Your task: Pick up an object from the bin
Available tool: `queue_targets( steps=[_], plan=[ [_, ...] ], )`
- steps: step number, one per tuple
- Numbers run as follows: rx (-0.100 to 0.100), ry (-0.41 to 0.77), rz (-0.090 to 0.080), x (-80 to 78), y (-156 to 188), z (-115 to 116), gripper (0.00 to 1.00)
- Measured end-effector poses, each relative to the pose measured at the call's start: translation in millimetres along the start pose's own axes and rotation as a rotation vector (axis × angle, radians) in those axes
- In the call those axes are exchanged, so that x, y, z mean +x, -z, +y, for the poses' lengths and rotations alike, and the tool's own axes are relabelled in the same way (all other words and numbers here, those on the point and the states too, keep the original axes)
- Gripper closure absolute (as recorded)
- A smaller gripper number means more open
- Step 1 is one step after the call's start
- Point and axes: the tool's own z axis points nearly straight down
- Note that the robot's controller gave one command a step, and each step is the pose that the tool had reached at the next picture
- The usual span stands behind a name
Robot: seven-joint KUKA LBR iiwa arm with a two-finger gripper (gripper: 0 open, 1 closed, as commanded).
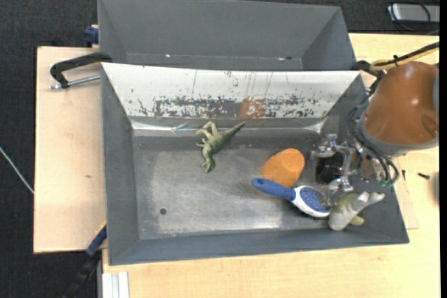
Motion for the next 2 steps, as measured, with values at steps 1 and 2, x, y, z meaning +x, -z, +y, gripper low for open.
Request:
queue_targets(
  steps=[1,2],
  plan=[
    [-0.003,0.003,0.026,6.5,-2.3,-0.4,1.00],
    [-0.010,0.252,0.021,23.9,111.8,6.8,1.00]
  ],
)
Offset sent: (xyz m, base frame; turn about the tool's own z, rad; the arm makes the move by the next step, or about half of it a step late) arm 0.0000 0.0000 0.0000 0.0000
